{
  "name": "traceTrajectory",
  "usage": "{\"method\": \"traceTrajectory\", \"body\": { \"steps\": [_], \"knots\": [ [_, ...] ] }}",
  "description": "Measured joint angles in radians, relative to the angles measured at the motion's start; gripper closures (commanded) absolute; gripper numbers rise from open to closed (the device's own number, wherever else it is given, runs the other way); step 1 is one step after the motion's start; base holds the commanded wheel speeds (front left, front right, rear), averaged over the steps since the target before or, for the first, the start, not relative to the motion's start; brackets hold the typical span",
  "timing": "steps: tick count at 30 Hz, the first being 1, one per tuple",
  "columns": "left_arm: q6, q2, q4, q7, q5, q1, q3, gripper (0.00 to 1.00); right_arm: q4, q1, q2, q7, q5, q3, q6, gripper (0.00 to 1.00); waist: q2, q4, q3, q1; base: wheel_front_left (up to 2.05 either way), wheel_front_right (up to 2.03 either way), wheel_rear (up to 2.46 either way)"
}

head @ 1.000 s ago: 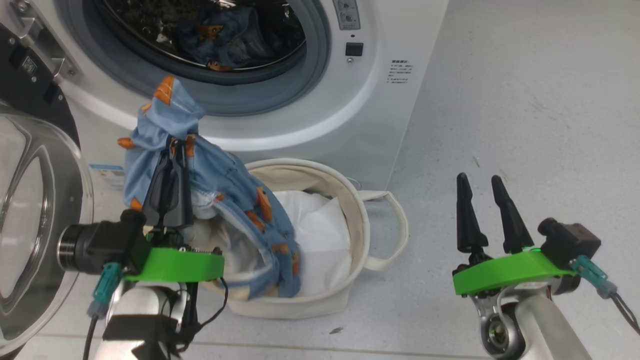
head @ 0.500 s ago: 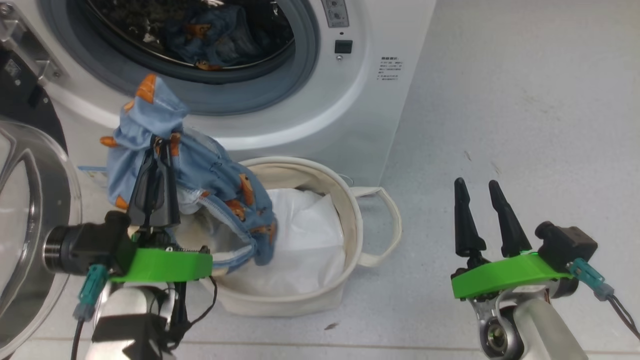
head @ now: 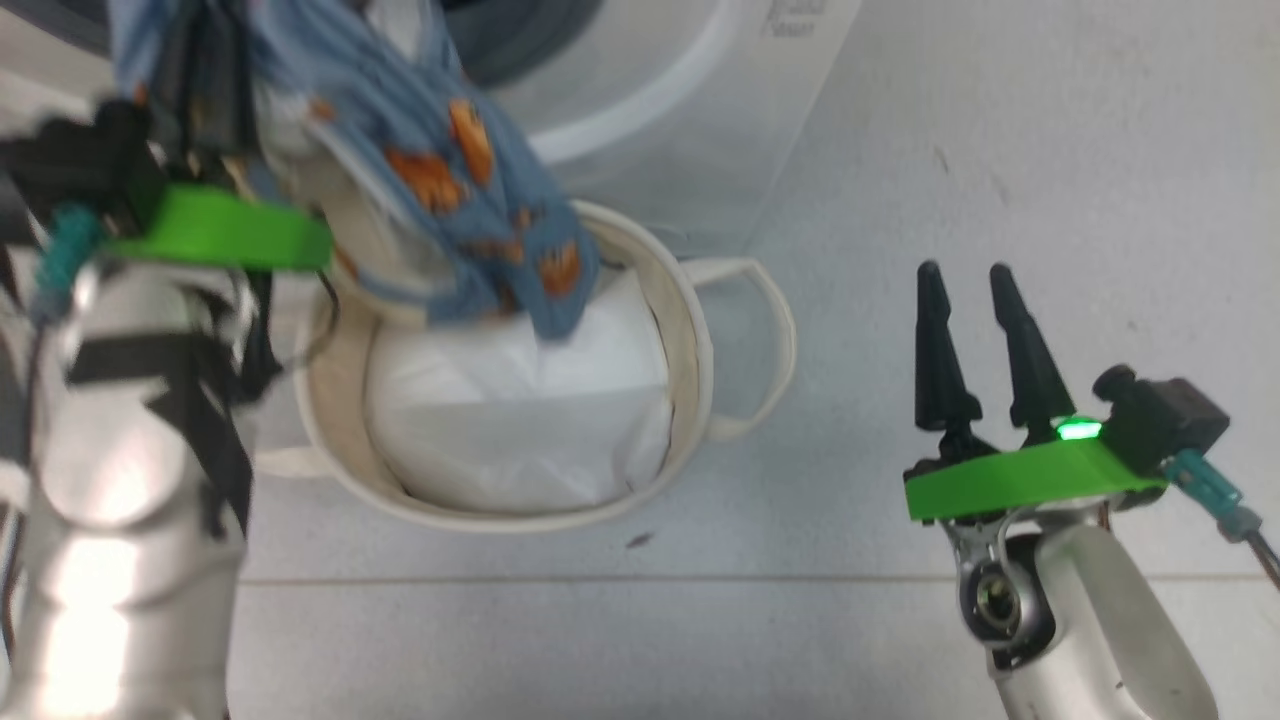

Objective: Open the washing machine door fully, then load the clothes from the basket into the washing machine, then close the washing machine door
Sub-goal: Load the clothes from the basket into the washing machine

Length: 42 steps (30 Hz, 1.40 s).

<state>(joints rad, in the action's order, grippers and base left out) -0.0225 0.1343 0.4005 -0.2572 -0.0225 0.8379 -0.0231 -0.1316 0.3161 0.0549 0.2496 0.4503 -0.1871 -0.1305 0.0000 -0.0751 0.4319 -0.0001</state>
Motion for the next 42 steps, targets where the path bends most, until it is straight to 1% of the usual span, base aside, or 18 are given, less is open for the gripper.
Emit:
{"method": "traceTrajectory", "body": {
  "steps": [4,5,9,13,14,16,19,22,23,24,25,27,32,35,42],
  "knots": [
    [-0.005,0.016,0.133,0.0,-0.007,0.19,0.007,1.0,0.018,0.041,0.0,0.0,0.0,0.004,0.0,0.0,0.0,-0.016,0.088,0.0,0.0,0.0,0.0],
    [-0.005,0.016,0.133,0.0,-0.007,0.19,0.007,1.0,0.018,0.041,0.0,0.0,0.0,0.004,0.0,0.0,0.0,-0.016,0.088,0.0,0.0,0.0,0.0],
    [-0.005,0.044,0.256,0.0,0.004,0.369,0.006,1.0,0.039,0.09,0.0,0.0,0.0,-0.004,0.0,0.0,0.0,-0.035,0.177,0.0002,0.0,0.0,0.0],
    [-0.011,0.055,0.333,0.0,0.014,0.527,-0.002,1.0,0.053,0.131,0.0,0.0,0.0,-0.009,0.0,0.0,0.0,-0.059,0.257,0.0003,0.0,0.0,0.0],
    [-0.02,0.063,0.352,0.0,0.022,0.561,-0.01,1.0,0.057,0.139,0.0,0.0,0.0,-0.015,0.0,0.0,-0.0001,-0.065,0.275,0.0003,0.0,0.0,0.0],
    [-0.021,0.082,0.379,0.0,0.031,0.615,-0.014,1.0,0.066,0.151,0.0,0.0,0.013,-0.026,0.0,0.0,-0.0001,-0.082,0.306,0.0004,0.0,0.0,0.0],
    [0.001,0.116,0.379,0.0,0.039,0.672,-0.011,1.0,0.074,0.156,0.0,0.0,0.018,-0.027,0.0,0.0,0.0,-0.109,0.343,0.0003,0.0,0.0,0.0],
    [0.023,0.125,0.367,-0.001,0.039,0.716,-0.008,1.0,0.073,0.156,0.0,0.0,0.018,-0.028,0.0,0.0,-0.0001,-0.13,0.371,0.0003,0.0,0.0,0.0],
    [0.021,0.122,0.386,-0.002,0.038,0.722,-0.009,0.04,0.072,0.156,0.0,0.0,0.018,-0.029,0.0,0.0,0.0,-0.135,0.376,0.0003,0.0,0.0,0.0],
    [-0.002,0.117,0.429,-0.002,0.03,0.726,-0.011,0.0,0.07,0.156,0.0,0.0,0.018,-0.031,0.0,0.0,-0.0001,-0.139,0.378,0.0003,0.0,0.0,0.0],
    [-0.025,0.11,0.485,-0.001,0.013,0.725,-0.012,0.0,0.065,0.156,0.001,0.0,0.018,-0.036,0.0,0.0,-0.0001,-0.14,0.377,0.0003,0.0,0.0,0.0],
    [-0.03,0.106,0.546,-0.001,0.011,0.709,-0.021,0.0,0.058,0.156,0.0,0.0,0.018,-0.048,0.0,0.0,-0.0001,-0.139,0.37,0.0002,0.0,0.0,0.0],
    [-0.031,0.1,0.522,-0.001,-0.006,0.7,-0.017,0.0,0.059,0.156,0.0,0.0,0.002,-0.047,0.0,0.0,0.0,-0.116,0.356,0.0002,0.0,0.0,0.0],
    [-0.032,0.086,0.47,-0.001,-0.013,0.661,-0.017,0.0,0.059,0.156,0.001,0.0,-0.009,-0.046,0.0,0.0,0.0,-0.097,0.339,0.0001,0.0,0.0,0.0],
    [-0.041,0.038,0.395,-0.001,-0.036,0.451,-0.021,0.0,0.028,0.15,0.001,0.0,-0.026,-0.054,0.0,0.0,0.0,-0.052,0.256,0.0001,0.0,0.0,0.0]
  ]
}}
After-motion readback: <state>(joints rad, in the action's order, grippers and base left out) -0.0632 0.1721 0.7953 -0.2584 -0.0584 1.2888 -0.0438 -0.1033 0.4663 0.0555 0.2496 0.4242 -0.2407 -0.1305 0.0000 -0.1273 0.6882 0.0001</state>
